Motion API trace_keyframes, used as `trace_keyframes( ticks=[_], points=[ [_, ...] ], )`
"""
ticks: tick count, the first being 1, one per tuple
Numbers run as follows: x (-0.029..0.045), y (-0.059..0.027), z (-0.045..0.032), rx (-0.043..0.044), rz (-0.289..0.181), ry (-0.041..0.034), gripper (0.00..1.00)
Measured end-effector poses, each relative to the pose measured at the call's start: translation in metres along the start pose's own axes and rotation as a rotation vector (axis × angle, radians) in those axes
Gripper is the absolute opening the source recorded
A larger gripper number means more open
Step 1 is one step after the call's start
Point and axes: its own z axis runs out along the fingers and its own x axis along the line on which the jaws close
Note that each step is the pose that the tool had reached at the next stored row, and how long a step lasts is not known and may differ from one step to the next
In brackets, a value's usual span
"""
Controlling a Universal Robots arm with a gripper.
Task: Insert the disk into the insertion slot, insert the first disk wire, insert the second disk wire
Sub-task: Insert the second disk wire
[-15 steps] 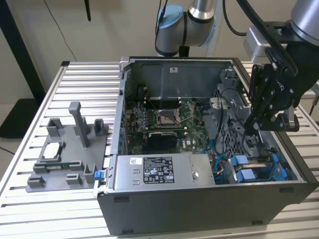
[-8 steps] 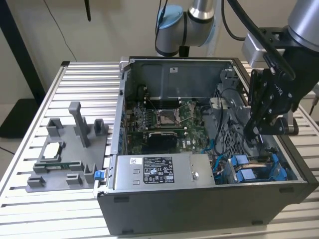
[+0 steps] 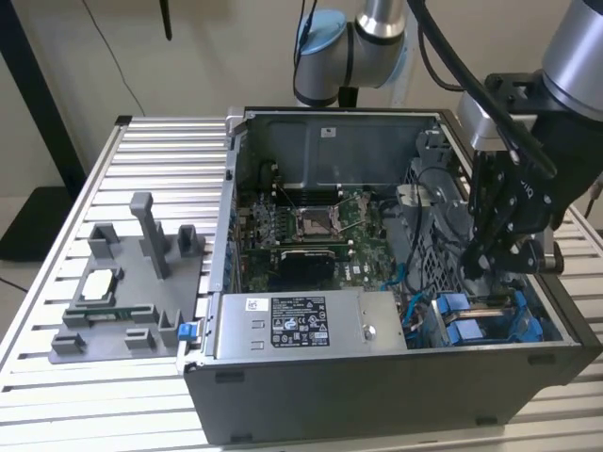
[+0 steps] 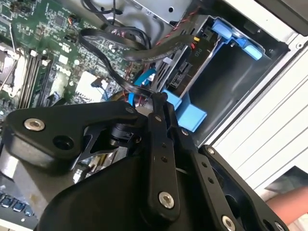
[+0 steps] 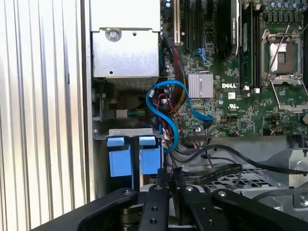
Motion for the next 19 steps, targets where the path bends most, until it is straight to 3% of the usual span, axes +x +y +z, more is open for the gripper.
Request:
trace_keyframes(
  ticks=[5,11,13,17,19],
  points=[
    [0.0031,-0.0006,0.0040,0.0066,-0.032,0.0009,0.00],
    [0.0082,-0.0009,0.0056,0.0427,-0.060,0.0010,0.00],
    [0.0123,-0.0011,0.0066,0.0514,-0.061,0.0008,0.00],
    [0.0164,-0.0016,0.0115,0.0604,-0.062,0.0005,0.00],
    [0.0157,-0.0017,0.0121,0.0762,-0.063,0.0005,0.00]
  ],
)
